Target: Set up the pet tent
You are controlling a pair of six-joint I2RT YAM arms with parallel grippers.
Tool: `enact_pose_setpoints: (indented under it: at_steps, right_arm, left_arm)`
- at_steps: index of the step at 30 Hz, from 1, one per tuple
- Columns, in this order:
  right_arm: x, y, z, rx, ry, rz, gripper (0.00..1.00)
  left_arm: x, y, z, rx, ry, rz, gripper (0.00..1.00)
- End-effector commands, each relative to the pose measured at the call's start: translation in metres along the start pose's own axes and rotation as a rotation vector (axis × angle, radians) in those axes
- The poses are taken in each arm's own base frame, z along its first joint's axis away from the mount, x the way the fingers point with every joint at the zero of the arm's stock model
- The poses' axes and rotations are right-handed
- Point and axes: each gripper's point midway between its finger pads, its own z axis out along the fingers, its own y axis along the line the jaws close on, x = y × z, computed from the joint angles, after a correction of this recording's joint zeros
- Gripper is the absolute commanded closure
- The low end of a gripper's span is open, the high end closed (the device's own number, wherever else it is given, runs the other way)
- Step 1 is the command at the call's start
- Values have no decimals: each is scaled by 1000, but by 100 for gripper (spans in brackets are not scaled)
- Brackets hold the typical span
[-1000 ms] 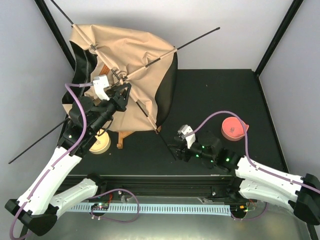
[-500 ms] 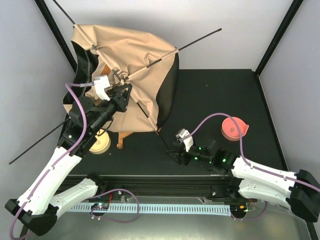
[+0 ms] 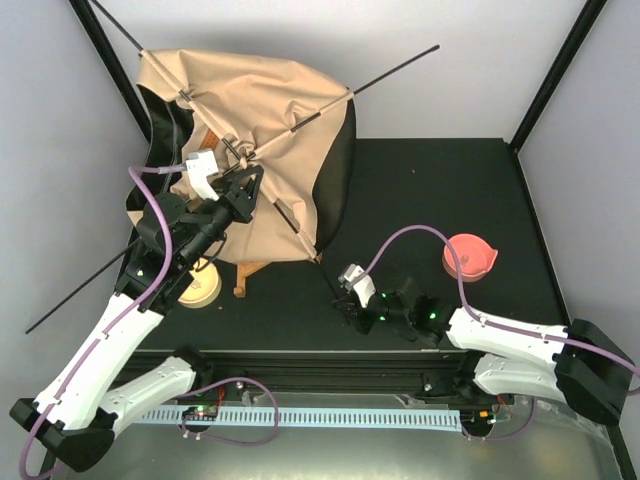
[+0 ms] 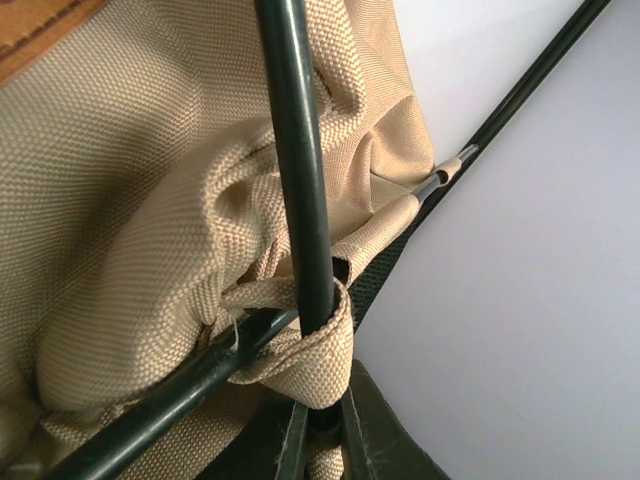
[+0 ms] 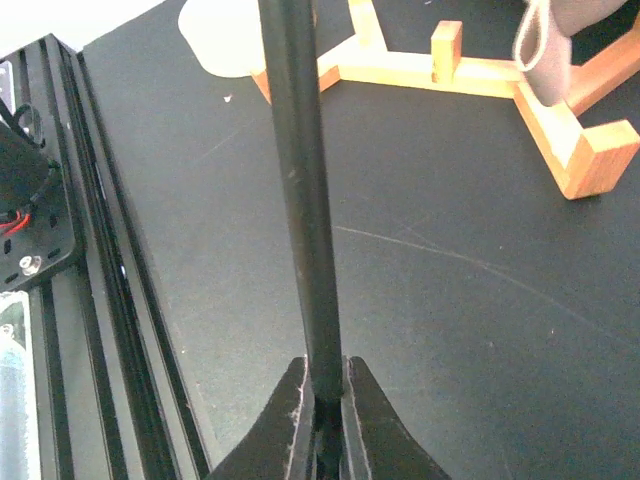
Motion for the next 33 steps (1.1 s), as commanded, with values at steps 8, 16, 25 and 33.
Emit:
enact_pose_setpoints:
  at_steps: [8, 16, 25, 33]
  right_arm:
    - [-69, 8, -7, 64, -175, -122, 99]
    - [-87, 11, -20, 81, -225, -162, 99]
    - [-90, 9, -22, 98, -229, -165, 99]
    - [-91, 11, -16, 82, -218, -174, 96]
  left_arm:
    - [-1, -14, 7, 77, 4, -52, 92]
    - [29, 8, 22, 18, 79, -36, 83]
    - [47, 26, 34, -19, 99, -26, 85]
    - [48, 25, 34, -12, 107, -28, 98]
